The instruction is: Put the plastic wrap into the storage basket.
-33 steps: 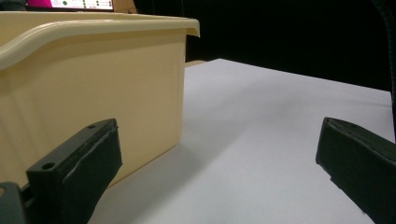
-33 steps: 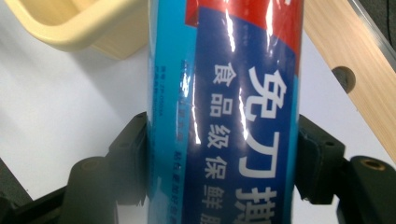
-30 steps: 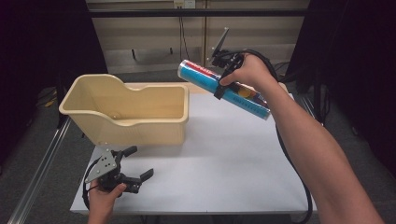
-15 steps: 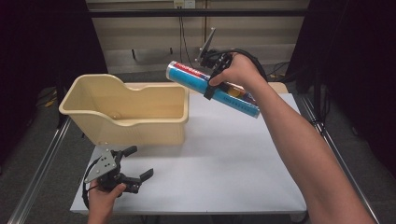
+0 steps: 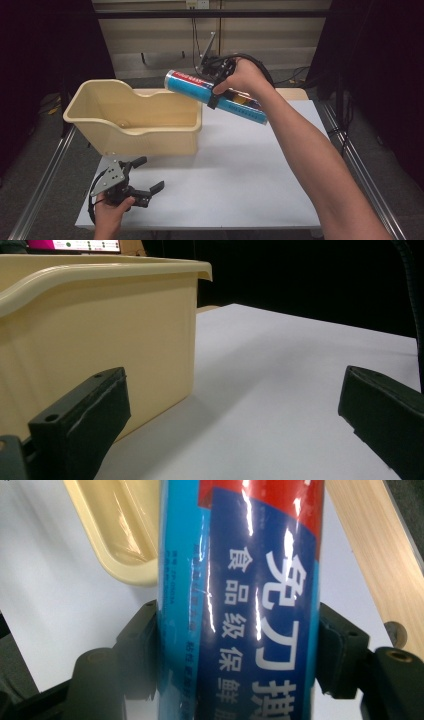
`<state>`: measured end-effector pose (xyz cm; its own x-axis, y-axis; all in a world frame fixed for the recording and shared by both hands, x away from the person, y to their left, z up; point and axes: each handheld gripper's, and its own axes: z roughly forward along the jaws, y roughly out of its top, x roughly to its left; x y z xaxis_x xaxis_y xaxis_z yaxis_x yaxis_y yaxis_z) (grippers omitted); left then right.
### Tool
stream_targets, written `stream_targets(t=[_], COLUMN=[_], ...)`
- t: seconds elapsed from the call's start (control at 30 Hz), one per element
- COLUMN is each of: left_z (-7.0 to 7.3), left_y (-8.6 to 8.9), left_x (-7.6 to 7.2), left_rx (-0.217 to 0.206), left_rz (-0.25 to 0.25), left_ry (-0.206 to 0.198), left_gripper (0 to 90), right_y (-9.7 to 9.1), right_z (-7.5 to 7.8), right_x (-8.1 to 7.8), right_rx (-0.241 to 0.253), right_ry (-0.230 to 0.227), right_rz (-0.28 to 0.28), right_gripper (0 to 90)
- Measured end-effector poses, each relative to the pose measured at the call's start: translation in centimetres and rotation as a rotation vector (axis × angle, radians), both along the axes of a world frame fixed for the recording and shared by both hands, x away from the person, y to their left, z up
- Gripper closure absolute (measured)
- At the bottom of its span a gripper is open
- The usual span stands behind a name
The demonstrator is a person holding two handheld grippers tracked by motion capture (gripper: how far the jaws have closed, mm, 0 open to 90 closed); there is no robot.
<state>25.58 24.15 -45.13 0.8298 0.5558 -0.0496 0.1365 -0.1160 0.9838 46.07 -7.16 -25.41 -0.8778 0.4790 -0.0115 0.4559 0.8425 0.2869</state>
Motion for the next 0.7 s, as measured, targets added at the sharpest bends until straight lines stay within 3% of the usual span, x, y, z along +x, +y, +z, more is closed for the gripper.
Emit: stream_targets(t=[0.7], left_z=[-0.1], left_y=[-0.2], left_x=[-0.1], left_rx=[0.005], left_rz=[-0.005], left_ry=[0.002], left_gripper=[0.0], right_y=[3.0], right_z=[-0.5], right_x=[0.2], right_rx=[-0.010], right_ry=[0.003], right_rz=[0.093], right_gripper=[32.5])
